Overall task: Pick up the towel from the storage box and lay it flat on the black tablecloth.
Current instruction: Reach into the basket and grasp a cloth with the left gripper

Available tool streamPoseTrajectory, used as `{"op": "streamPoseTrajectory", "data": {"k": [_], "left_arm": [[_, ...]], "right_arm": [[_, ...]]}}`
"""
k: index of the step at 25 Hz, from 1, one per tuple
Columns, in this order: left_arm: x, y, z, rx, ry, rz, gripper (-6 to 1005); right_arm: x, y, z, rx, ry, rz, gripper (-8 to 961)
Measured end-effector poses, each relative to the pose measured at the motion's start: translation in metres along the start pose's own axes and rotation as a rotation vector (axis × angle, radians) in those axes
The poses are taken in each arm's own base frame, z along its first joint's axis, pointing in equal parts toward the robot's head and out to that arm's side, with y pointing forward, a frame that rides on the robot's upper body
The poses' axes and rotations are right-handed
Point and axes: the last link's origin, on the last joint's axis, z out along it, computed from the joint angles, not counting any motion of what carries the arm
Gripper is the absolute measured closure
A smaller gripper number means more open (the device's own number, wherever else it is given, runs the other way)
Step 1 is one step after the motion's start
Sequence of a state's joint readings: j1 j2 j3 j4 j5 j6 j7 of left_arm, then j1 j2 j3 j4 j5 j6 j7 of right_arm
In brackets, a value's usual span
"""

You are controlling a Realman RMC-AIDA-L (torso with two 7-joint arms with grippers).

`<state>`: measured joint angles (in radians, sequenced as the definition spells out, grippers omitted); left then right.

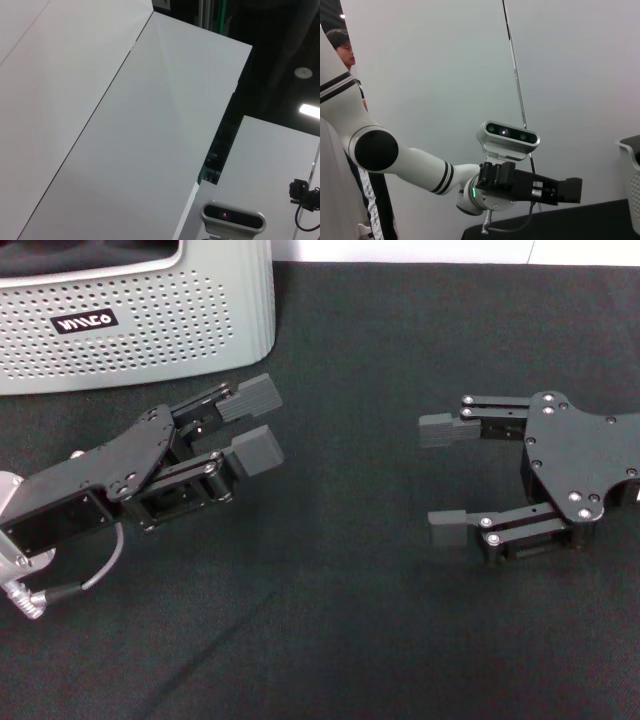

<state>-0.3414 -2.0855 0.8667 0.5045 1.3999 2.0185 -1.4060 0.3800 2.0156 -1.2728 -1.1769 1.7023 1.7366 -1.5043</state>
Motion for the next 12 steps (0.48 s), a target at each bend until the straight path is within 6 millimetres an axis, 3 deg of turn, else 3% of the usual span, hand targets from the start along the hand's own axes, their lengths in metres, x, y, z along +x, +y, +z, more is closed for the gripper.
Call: {"op": "streamPoseTrajectory", "data": {"k": [12], "left_arm": [[0.0010, -0.0006, -0.0005, 0.005, 0.005, 0.004, 235]], "right_arm": [[-0.0003, -0.0016, 0.0026, -0.006, -0.004, 0.003, 98]]}}
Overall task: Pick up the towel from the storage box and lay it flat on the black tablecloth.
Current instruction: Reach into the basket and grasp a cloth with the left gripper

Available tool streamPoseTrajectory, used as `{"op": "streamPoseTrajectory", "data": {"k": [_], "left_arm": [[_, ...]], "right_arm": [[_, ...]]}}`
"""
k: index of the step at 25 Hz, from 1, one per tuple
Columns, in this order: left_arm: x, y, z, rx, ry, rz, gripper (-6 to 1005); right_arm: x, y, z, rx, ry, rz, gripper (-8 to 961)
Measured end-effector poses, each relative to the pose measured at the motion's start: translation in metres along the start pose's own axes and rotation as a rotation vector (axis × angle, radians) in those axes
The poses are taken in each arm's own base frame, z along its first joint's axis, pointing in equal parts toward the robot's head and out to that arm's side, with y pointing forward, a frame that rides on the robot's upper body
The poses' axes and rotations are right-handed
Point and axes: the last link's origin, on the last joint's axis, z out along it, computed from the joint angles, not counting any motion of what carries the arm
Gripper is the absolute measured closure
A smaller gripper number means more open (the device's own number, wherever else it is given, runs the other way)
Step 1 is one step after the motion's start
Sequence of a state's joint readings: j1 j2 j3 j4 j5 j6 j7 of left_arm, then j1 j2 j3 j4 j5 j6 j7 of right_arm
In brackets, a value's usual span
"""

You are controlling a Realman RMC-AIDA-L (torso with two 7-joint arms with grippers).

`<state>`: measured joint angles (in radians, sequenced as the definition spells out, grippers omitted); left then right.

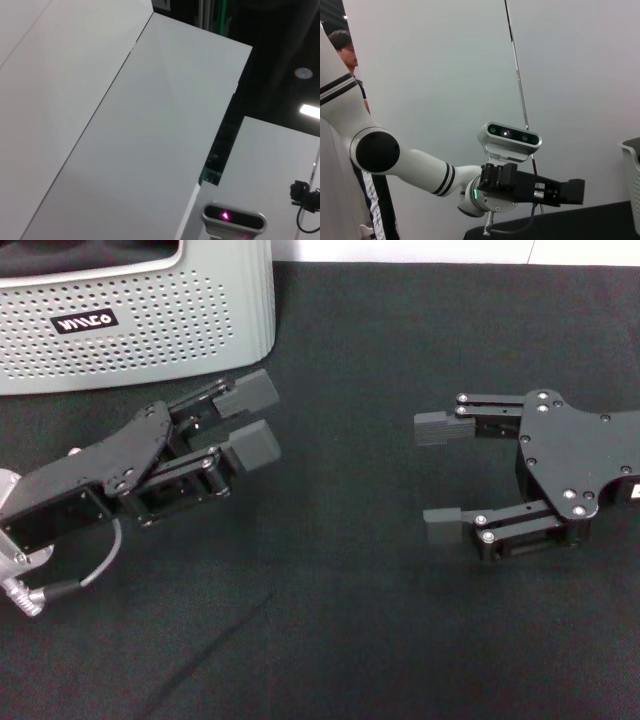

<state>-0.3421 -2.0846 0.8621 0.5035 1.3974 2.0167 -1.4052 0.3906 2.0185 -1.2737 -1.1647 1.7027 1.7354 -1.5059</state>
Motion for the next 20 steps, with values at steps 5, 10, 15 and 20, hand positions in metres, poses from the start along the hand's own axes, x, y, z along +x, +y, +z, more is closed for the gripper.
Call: {"op": "streamPoseTrajectory", "data": {"k": [5, 10, 15, 20], "left_arm": [[0.006, -0.013, -0.009, 0.124, 0.057, 0.027, 236], [0.012, -0.027, -0.019, 0.255, 0.146, 0.029, 236], [0.023, -0.041, -0.023, 0.351, 0.235, 0.053, 237], [0.029, -0.058, -0.025, 0.451, 0.278, 0.082, 237]], "right_arm": [[0.003, -0.009, -0.006, 0.064, -0.025, 0.025, 98], [0.007, -0.029, -0.024, 0.183, -0.132, 0.096, 99], [0.007, -0.042, -0.037, 0.241, -0.209, 0.114, 99], [0.006, -0.048, -0.041, 0.269, -0.235, 0.094, 99]]}}
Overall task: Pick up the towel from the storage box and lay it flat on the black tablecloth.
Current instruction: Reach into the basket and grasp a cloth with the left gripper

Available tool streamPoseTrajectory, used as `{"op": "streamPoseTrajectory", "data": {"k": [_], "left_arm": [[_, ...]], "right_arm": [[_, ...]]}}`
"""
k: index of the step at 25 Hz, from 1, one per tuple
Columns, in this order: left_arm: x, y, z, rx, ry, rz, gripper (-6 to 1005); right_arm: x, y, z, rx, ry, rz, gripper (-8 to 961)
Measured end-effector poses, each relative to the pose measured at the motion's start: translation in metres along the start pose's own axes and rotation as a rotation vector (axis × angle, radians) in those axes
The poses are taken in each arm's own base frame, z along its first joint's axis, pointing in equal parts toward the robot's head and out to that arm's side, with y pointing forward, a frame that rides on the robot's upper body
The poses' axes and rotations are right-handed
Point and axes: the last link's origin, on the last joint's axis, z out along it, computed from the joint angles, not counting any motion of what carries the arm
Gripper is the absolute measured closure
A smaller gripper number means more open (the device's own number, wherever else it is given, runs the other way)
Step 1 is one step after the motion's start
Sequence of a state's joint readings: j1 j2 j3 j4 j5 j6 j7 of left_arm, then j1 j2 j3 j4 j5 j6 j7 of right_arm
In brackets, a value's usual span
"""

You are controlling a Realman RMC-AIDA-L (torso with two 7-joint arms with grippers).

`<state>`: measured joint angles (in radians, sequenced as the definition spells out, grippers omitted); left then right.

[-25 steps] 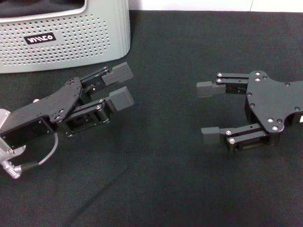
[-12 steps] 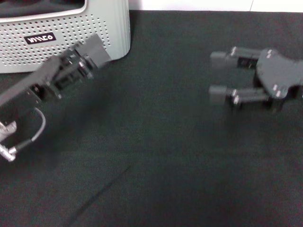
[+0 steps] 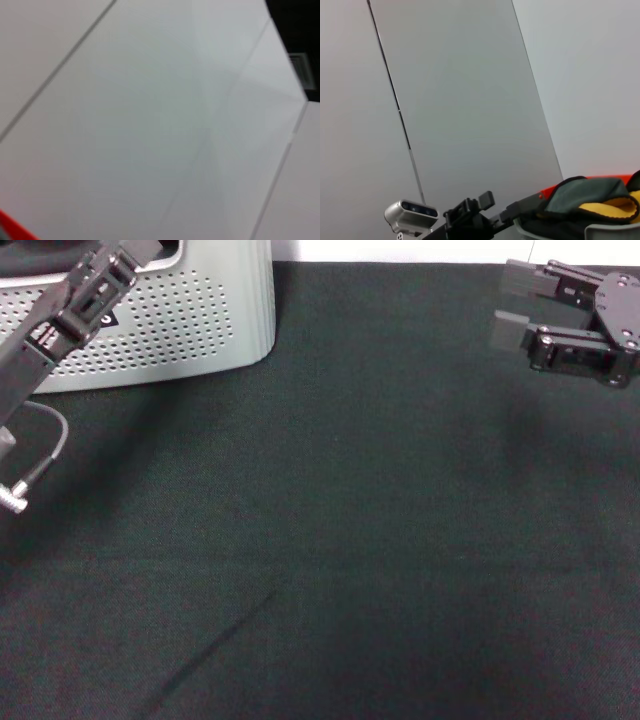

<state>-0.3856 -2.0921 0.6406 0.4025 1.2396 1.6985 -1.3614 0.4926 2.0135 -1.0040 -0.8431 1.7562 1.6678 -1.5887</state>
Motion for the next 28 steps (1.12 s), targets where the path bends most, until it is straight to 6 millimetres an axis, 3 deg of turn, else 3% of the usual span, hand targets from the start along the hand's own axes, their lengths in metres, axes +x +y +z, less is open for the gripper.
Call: {"op": "streamPoseTrajectory", "data": {"k": [13, 28], "left_arm": [[0.010, -0.037, -0.007, 0.261, 0.068, 0.034, 238], [0.016, -0.049, -0.018, 0.360, 0.116, 0.022, 239]], "right_arm": [[-0.016, -0.009, -0.002, 0.012, -0.003, -0.044, 99], [-0.014, -0.012, -0.004, 0.036, 0.000, -0.053, 99]]}}
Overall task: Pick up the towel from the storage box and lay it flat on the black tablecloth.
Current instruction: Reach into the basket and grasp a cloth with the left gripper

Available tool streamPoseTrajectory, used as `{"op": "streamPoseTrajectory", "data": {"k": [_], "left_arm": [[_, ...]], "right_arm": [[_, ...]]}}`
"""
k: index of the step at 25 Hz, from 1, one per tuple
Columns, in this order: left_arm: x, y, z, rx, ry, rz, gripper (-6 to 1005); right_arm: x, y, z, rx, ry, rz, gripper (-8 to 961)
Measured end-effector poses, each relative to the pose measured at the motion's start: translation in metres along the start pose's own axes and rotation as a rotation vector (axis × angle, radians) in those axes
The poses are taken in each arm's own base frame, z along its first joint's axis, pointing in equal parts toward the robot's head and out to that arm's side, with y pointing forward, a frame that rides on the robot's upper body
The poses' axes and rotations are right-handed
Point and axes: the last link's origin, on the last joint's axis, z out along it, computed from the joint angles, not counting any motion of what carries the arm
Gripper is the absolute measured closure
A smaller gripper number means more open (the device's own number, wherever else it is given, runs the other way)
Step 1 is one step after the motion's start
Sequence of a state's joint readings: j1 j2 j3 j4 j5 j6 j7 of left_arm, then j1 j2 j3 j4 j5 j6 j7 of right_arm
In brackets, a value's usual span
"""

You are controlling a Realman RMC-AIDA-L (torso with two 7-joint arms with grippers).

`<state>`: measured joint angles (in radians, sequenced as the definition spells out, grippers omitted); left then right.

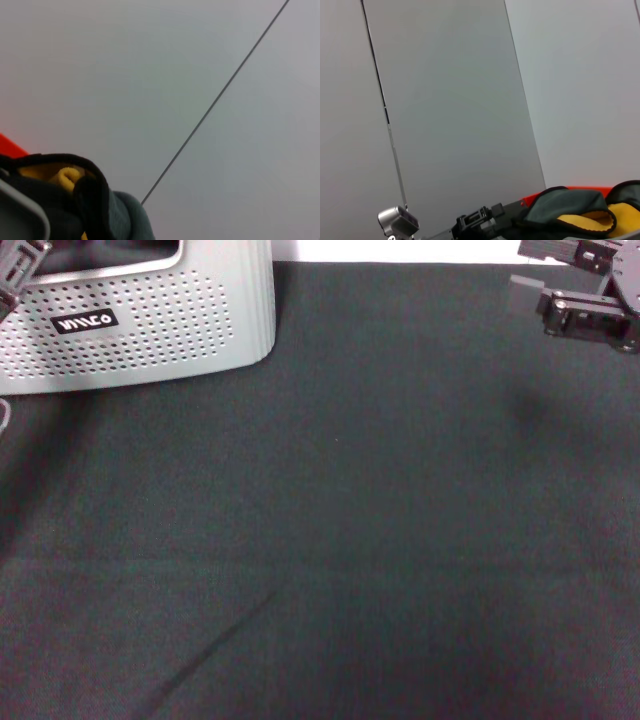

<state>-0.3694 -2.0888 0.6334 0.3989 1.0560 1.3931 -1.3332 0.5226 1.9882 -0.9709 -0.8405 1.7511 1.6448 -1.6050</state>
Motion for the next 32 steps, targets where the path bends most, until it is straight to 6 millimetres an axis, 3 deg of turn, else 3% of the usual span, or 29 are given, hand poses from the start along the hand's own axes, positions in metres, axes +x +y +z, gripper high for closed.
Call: {"op": "streamPoseTrajectory", "data": {"k": [12, 19, 25, 32], "left_arm": [[0.001, -0.009, 0.009, 0.070, 0.014, -0.072, 240], [-0.001, -0.012, 0.005, 0.091, 0.003, -0.105, 240], [0.000, -0.015, -0.001, 0.105, 0.011, -0.201, 241], [0.004, -0.013, 0.005, 0.087, 0.022, -0.312, 241]], "right_arm": [[0.005, 0.002, -0.002, 0.011, -0.007, 0.001, 99], [0.005, 0.002, -0.002, 0.011, -0.009, 0.002, 98], [0.005, 0.001, -0.004, 0.020, -0.016, 0.002, 98], [0.006, 0.001, -0.004, 0.018, -0.018, 0.004, 98]]}}
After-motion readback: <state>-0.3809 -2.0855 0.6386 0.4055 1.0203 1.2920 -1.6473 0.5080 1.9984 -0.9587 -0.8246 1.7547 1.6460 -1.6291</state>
